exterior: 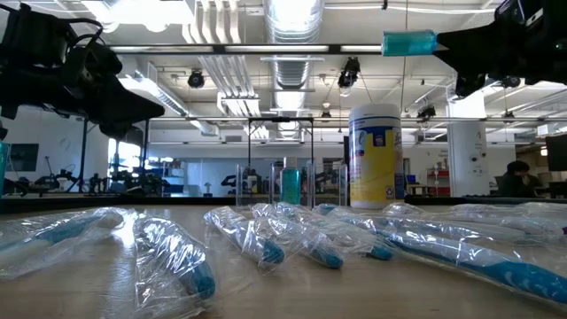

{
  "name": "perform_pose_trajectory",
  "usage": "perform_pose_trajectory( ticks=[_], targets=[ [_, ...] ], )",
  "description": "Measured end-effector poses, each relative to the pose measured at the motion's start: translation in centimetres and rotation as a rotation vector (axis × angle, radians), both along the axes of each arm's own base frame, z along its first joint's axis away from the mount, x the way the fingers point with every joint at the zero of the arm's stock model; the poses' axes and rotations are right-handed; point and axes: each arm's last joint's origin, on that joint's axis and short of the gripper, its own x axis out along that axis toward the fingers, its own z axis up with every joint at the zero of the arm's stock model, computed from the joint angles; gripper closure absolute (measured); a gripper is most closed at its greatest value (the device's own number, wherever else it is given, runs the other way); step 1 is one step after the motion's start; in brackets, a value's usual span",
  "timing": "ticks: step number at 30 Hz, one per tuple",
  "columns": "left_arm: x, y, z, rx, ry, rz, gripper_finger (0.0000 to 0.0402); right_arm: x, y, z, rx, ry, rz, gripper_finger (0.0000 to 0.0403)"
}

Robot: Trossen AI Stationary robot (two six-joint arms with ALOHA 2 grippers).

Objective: Pick & Place toothbrushing station
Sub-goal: Put the blue mouthwash bottle into the transparent organizer

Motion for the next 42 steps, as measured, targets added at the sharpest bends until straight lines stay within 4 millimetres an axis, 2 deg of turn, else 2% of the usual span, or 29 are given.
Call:
perform_pose_trajectory(
  ticks=[4,7,15,22,28,32,42],
  targets=[
    [0.0,0.0,0.0,0.003,0.001,0.000,0.0371,0.2,-0.2,0.2,0.047,0.013,-0.068,0.0314],
    [0.0,0.0,0.0,0.003,0.001,0.000,0.0371,0.6,-0.3,1.3,0.048,0.049,-0.078,0.0314],
    [0.0,0.0,0.0,0.001,0.000,0.000,0.0371,2.1,-0.5,7.0,0.016,0.325,-0.179,0.0314],
    [0.0,0.0,0.0,0.000,0.000,0.001,0.0371,4.1,-0.8,12.5,-0.058,0.507,-0.197,0.0314],
    [0.0,0.0,0.0,0.001,0.000,0.000,0.0371,6.9,-2.0,16.0,-0.114,0.683,-0.247,0.0314],
    [0.0,0.0,0.0,0.001,0.000,0.000,0.0371,9.4,-3.4,17.5,-0.117,0.819,-0.272,0.0314],
    [0.0,0.0,0.0,0.003,0.001,0.000,0.0371,16.6,-6.1,18.9,-0.227,1.034,-0.031,0.0314]
  ],
)
